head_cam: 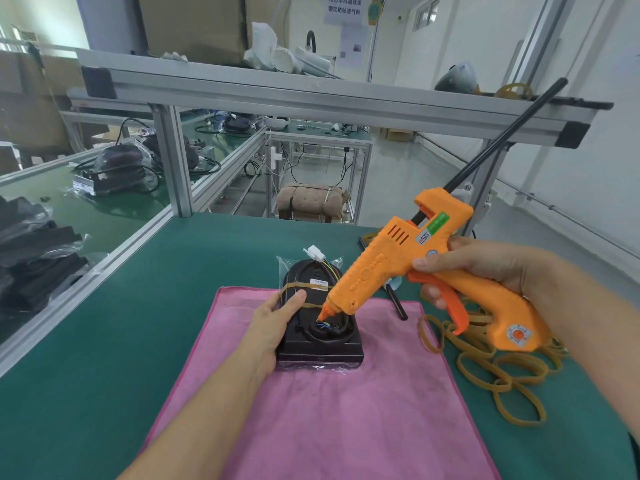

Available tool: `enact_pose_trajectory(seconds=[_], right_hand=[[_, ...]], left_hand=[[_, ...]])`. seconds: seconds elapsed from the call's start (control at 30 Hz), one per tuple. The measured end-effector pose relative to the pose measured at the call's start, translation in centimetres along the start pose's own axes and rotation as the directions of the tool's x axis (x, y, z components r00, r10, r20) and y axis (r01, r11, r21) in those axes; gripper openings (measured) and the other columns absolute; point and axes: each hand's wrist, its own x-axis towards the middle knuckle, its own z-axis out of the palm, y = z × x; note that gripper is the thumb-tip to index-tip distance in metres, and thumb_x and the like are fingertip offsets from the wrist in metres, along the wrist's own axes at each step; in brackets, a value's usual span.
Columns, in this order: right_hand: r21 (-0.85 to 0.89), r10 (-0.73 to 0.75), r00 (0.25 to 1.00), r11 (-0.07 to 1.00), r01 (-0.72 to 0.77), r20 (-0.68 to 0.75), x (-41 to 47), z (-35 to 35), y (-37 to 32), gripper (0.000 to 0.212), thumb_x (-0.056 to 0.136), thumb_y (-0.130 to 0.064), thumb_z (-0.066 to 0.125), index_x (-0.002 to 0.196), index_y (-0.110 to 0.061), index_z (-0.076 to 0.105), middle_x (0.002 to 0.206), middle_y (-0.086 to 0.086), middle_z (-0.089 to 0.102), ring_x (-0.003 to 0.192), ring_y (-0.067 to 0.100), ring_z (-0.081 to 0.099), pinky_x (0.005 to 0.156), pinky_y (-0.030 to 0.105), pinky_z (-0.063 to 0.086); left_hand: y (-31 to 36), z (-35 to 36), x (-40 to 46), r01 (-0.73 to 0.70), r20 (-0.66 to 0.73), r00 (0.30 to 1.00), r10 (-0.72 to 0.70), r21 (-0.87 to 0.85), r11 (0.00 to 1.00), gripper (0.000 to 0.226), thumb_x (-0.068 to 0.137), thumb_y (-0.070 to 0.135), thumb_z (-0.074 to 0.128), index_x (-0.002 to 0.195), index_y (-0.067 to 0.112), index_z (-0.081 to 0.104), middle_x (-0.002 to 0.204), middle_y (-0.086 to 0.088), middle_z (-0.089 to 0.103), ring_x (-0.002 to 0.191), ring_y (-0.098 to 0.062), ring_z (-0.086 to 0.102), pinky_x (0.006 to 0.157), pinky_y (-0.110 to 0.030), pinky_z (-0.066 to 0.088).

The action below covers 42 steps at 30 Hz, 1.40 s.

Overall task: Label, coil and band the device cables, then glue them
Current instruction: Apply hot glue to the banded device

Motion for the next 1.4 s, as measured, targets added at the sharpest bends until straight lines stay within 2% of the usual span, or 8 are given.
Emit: enact_pose_trajectory(seconds=[0.13,0.3,0.47,0.6,0.73,0.97,1.13,1.4], right_hand=[[-0.020,-0.007,1.000,1.000,0.007,0.009,-0.2,0.0,-0.1,0.021,0.079,-0.028,0.076,0.098,-0.020,0.073,0.071,0.013,0.063,0.062,0.025,0.062,0.064,0.034,0.055],[-0.018,-0.007,1.000,1.000,0.008,0.017,-0.1,0.2,-0.2,0.028,0.075,-0.030,0.079,0.100,-0.019,0.072,0.071,0.013,0.063,0.063,0.025,0.062,0.064,0.036,0.055],[-0.051,-0.010,1.000,0.999,0.011,0.013,-0.3,0.4,-0.4,0.027,0.075,-0.029,0.076,0.101,-0.020,0.073,0.072,0.013,0.063,0.062,0.025,0.061,0.065,0.036,0.056],[-0.056,-0.015,1.000,0.998,0.016,0.005,-0.6,0.3,-0.4,0.017,0.079,-0.026,0.073,0.095,-0.020,0.073,0.070,0.013,0.062,0.061,0.025,0.061,0.063,0.034,0.055],[-0.055,-0.006,1.000,0.998,0.006,0.006,-0.9,-0.1,-0.3,0.016,0.080,-0.023,0.071,0.094,-0.017,0.073,0.069,0.013,0.061,0.061,0.024,0.060,0.061,0.034,0.055],[-0.050,-0.006,1.000,0.999,0.007,0.021,-0.9,-0.1,-0.2,0.020,0.078,-0.026,0.078,0.096,-0.021,0.074,0.071,0.012,0.064,0.061,0.024,0.062,0.059,0.032,0.055],[-0.051,-0.010,1.000,0.999,0.010,-0.001,-0.4,-0.1,-0.2,0.035,0.073,-0.029,0.082,0.104,-0.018,0.071,0.078,0.017,0.061,0.068,0.028,0.059,0.065,0.037,0.054],[-0.065,-0.024,1.000,0.998,0.024,0.005,-0.4,0.1,-0.3,0.026,0.076,-0.029,0.079,0.100,-0.021,0.072,0.073,0.014,0.063,0.066,0.026,0.061,0.066,0.037,0.055]], left_hand=[[0.0,0.0,0.0,-0.005,-0.005,1.000,0.005,0.006,1.000,0.028,0.088,0.024,0.069,0.114,0.016,0.067,0.099,-0.017,0.074,0.090,-0.035,0.070,0.080,-0.047,0.058],[0.1,0.0,-0.1,-0.001,-0.013,1.000,0.002,0.011,1.000,0.027,0.088,0.024,0.069,0.114,0.017,0.067,0.100,-0.018,0.074,0.093,-0.038,0.070,0.084,-0.051,0.056],[0.0,0.0,-0.1,-0.008,0.000,1.000,0.008,0.011,1.000,0.026,0.088,0.023,0.068,0.112,0.016,0.068,0.099,-0.017,0.074,0.087,-0.034,0.070,0.081,-0.048,0.058],[0.0,0.0,-0.1,-0.017,0.008,1.000,0.016,0.012,1.000,0.025,0.088,0.023,0.068,0.111,0.016,0.069,0.097,-0.016,0.075,0.085,-0.032,0.071,0.076,-0.043,0.059],[-0.1,0.0,-0.1,-0.017,0.006,1.000,0.017,0.011,1.000,0.026,0.088,0.023,0.068,0.112,0.014,0.068,0.098,-0.016,0.074,0.086,-0.033,0.071,0.080,-0.045,0.058],[-0.1,0.0,-0.1,-0.018,0.004,1.000,0.018,0.017,1.000,0.024,0.088,0.024,0.068,0.111,0.015,0.069,0.097,-0.015,0.075,0.083,-0.031,0.072,0.076,-0.043,0.059],[0.0,0.0,-0.1,-0.012,0.000,1.000,0.012,0.015,1.000,0.024,0.088,0.024,0.069,0.110,0.016,0.069,0.096,-0.015,0.075,0.081,-0.031,0.072,0.074,-0.041,0.059],[0.0,0.0,-0.2,-0.013,-0.001,1.000,0.013,0.011,1.000,0.025,0.088,0.024,0.069,0.112,0.016,0.069,0.098,-0.016,0.074,0.082,-0.031,0.071,0.071,-0.040,0.059]])
